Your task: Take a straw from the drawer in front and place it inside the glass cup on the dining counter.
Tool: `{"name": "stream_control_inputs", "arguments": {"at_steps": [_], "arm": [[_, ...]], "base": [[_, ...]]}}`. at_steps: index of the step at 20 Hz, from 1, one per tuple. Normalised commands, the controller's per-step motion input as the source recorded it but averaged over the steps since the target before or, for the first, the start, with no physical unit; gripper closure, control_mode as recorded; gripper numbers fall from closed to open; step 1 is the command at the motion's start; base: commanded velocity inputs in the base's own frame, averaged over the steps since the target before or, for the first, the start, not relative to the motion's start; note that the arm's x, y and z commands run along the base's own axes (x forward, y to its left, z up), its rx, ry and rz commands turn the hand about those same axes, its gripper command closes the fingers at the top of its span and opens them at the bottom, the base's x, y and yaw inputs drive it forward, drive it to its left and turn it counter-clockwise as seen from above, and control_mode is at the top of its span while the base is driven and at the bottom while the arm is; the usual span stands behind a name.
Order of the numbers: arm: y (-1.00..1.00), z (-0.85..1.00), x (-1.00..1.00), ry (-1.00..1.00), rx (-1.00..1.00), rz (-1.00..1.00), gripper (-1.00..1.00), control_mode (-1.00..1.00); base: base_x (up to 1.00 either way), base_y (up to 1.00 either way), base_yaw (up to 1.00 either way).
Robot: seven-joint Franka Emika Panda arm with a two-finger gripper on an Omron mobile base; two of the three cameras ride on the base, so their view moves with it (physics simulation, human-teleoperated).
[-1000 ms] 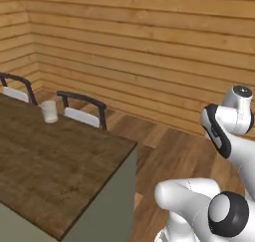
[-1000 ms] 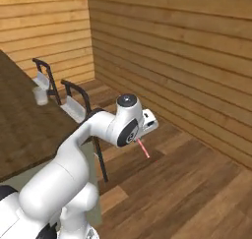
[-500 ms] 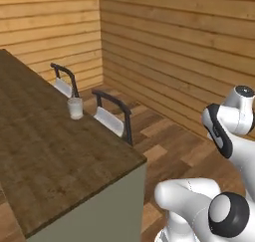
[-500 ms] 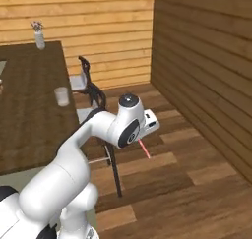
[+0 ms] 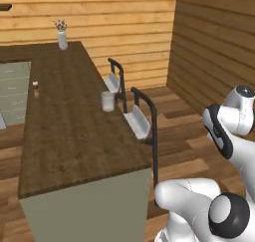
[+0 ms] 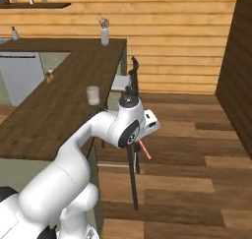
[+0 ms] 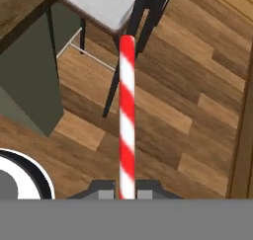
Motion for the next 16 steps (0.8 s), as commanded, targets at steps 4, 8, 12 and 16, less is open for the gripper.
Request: {"name": "stream_control_inputs", "arguments": {"at_steps": [4,8,12,16], "arm": [[0.00,0.00,0.00,0.00,0.00,0.00,1.00,1.00],[0.00,0.00,0.00,0.00,0.00,0.00,1.00,1.00],[0.00,0.00,0.00,0.00,0.00,0.00,1.00,1.00],[0.00,0.00,0.00,0.00,0.00,0.00,1.00,1.00]], "base": [[0.19,-0.58,0.64],[0.10,-0.61,0.63],[0.08,-0.61,0.63],[0.09,-0.62,0.63]]}}
